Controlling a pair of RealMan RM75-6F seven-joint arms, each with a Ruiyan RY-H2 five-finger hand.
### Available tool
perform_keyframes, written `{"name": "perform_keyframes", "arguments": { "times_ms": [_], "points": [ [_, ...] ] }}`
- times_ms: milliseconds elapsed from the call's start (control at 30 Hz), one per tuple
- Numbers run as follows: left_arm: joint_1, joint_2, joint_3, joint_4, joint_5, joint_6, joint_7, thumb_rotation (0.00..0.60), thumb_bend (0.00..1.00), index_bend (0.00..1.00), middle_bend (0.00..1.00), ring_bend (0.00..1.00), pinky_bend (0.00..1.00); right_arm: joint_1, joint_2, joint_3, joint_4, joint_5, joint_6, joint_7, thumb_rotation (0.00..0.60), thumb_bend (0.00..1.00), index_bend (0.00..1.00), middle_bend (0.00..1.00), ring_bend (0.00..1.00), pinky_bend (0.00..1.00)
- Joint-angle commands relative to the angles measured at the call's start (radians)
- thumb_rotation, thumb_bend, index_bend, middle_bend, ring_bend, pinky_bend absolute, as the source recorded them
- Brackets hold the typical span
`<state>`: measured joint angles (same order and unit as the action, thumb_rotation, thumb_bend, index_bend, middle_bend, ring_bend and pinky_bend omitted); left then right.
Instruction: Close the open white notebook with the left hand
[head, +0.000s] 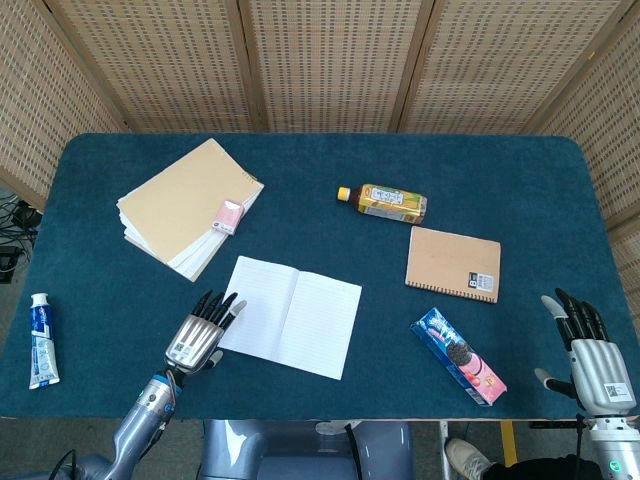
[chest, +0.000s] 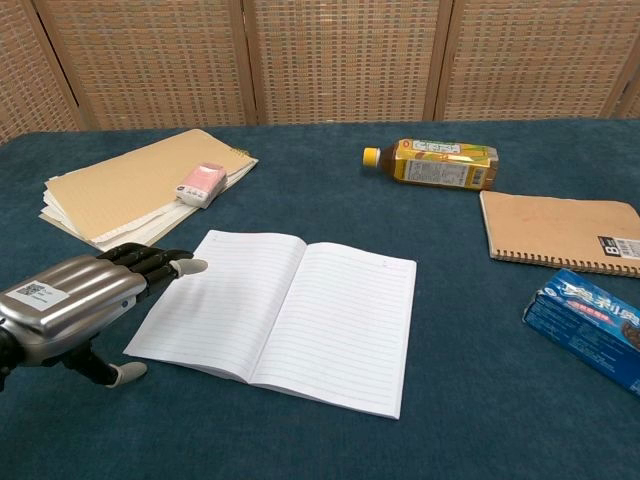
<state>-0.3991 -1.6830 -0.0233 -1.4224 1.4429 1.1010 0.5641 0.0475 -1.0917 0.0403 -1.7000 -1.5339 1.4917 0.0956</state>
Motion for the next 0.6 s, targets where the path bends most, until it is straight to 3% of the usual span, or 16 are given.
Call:
{"name": "perform_keyframes", "arguments": {
  "times_ms": [33,600],
  "points": [
    [-0.005,-0.013,-0.002,0.014,-0.007,-0.002,0.001,0.600,0.28,0.00,0.00,0.00,0.00,0.000,0.000,0.000,0.001,0.001,0.000,0.000,0.600,0.11,0.00,0.00,0.00,0.00],
    [-0.026,-0.062,-0.012,0.074,-0.028,0.015,0.030,0.600,0.29,0.00,0.00,0.00,0.00,0.002,-0.001,-0.001,0.000,-0.001,-0.006,0.008,0.600,0.11,0.00,0.00,0.00,0.00]
  ]
}}
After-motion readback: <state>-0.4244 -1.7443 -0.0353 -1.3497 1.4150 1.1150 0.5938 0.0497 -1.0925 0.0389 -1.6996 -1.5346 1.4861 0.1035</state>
